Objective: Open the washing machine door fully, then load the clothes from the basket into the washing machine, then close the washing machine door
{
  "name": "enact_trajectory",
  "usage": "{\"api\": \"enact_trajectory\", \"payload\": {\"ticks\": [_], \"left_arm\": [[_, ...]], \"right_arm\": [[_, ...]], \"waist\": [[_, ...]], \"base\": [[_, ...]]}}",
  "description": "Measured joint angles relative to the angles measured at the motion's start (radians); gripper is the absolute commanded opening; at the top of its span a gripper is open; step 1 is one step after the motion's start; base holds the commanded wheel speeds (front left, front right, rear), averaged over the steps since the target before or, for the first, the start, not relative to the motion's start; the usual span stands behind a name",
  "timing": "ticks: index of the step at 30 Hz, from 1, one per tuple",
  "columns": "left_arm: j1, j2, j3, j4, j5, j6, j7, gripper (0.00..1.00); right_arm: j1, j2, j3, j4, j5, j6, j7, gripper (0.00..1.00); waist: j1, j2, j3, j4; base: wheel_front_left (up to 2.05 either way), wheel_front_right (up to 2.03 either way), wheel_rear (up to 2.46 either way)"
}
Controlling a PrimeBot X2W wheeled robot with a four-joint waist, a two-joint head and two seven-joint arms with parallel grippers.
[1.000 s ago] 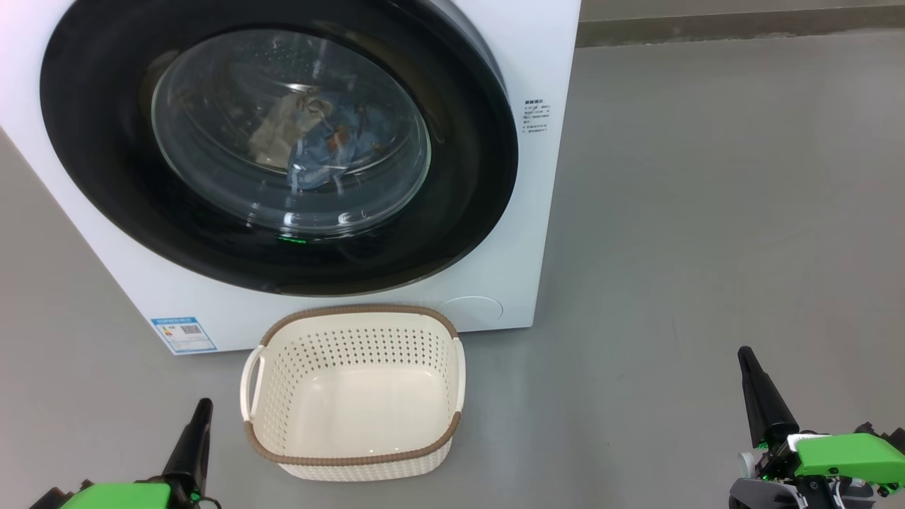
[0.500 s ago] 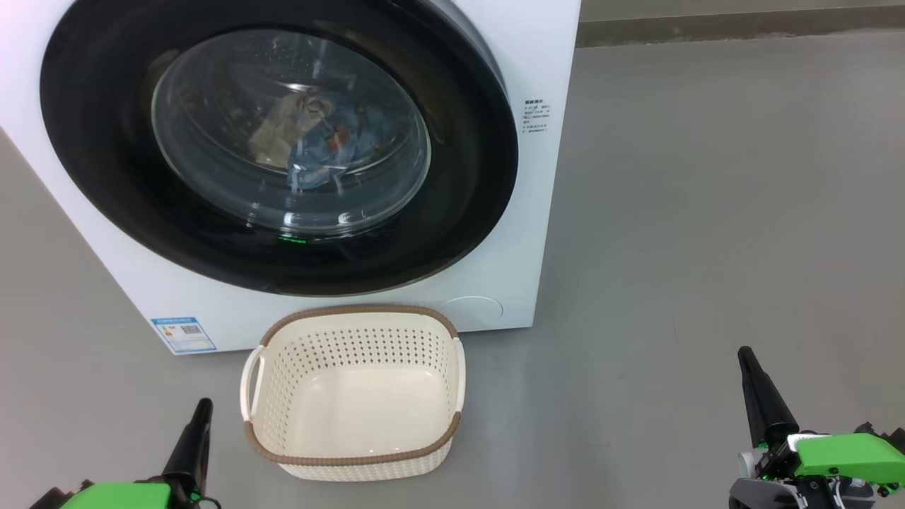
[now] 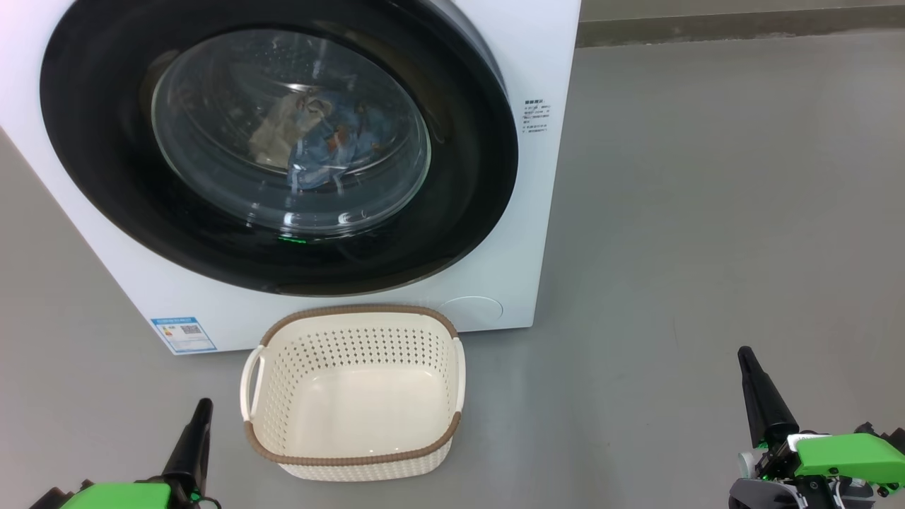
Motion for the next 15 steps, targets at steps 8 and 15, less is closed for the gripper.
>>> {"api": "enact_trajectory", "payload": {"ticks": [8,15], "left_arm": [[0.000,0.000,0.000,0.000,0.000,0.000,0.000,0.00],[0.000,0.000,0.000,0.000,0.000,0.000,0.000,0.00]], "right_arm": [[0.000,0.000,0.000,0.000,0.000,0.000,0.000,0.00],[0.000,0.000,0.000,0.000,0.000,0.000,0.000,0.00]], "waist": [[0.0000,0.0000,0.000,0.000],[0.0000,0.0000,0.000,0.000]], "base": [[0.00,0.00,0.00],[0.00,0.00,0.00]]}}
